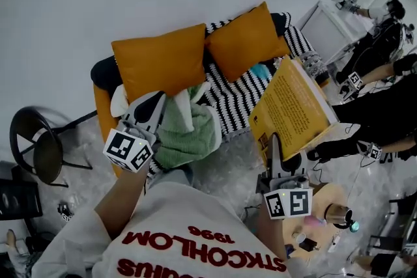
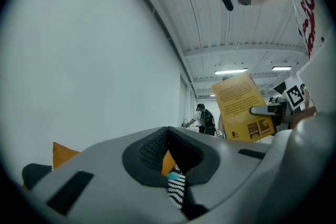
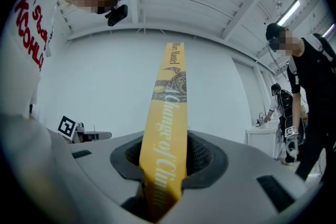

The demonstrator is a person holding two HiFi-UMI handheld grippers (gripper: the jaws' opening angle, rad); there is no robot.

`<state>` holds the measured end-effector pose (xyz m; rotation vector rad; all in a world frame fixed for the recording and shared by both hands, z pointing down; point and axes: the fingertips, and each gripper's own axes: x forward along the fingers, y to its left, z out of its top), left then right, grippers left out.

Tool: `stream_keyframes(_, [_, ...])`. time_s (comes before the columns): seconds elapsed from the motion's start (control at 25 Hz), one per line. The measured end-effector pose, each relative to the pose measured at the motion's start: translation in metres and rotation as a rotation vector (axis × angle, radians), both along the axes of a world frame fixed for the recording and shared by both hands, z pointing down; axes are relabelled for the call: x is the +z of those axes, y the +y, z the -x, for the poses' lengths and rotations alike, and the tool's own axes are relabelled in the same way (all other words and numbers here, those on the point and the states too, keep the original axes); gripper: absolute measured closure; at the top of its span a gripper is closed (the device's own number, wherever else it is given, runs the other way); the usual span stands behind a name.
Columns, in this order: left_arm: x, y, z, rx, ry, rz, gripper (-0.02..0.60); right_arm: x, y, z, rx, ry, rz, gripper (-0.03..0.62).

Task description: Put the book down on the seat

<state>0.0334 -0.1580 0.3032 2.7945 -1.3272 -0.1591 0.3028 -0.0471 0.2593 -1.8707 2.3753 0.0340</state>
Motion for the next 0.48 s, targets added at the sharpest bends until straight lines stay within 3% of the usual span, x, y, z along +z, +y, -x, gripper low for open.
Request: stream_keyframes(0.48, [0.003, -0.089, 0.013, 0.027, 0.025, 0.022, 0.566, 0.001, -0.089, 0.02, 0.009, 0.0, 0.043, 0.434])
